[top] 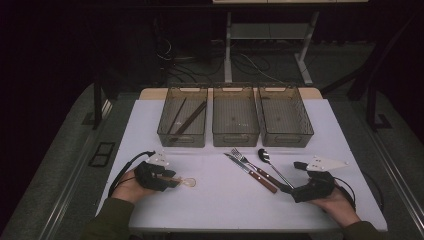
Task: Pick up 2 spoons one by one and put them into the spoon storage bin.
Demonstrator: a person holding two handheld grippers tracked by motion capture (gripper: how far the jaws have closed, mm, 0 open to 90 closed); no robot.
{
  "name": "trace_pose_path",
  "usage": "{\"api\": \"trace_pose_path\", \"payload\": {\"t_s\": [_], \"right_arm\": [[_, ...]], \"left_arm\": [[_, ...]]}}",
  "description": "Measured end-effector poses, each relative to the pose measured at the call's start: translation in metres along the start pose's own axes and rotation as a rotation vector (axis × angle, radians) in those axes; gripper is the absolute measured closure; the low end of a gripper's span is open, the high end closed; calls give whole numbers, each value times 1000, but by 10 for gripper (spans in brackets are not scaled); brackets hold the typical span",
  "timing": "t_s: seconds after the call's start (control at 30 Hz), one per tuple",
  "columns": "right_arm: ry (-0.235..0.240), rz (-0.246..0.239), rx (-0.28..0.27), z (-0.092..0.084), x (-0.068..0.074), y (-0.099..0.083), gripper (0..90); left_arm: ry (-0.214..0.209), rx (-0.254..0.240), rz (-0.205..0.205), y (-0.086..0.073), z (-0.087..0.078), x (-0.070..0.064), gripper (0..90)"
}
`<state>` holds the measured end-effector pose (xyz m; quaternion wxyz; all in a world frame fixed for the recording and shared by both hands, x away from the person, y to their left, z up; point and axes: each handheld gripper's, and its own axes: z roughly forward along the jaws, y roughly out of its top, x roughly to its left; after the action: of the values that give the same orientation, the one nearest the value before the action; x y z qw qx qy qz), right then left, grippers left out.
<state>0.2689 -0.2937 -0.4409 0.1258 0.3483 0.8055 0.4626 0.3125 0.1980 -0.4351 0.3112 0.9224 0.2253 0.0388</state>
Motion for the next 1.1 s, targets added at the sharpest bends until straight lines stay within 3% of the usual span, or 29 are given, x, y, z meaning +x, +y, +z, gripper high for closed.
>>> {"api": "trace_pose_path", "payload": {"t_s": [0.07, 0.1, 0.3, 0.77, 1.1], "right_arm": [[1, -1, 1, 0, 0, 0, 12], [1, -1, 1, 0, 0, 0, 12], [3, 0, 1, 0, 0, 0, 12], [5, -1, 1, 0, 0, 0, 12], [6, 0, 1, -1, 1, 0, 12]], "left_arm": [[3, 15, 24, 2, 0, -1, 606], [-4, 14, 11, 1, 0, -2, 627], [-25, 19, 19, 1, -1, -2, 726], [-23, 17, 4, 1, -4, -3, 759], [1, -47, -62, 3, -12, 1, 787]]}}
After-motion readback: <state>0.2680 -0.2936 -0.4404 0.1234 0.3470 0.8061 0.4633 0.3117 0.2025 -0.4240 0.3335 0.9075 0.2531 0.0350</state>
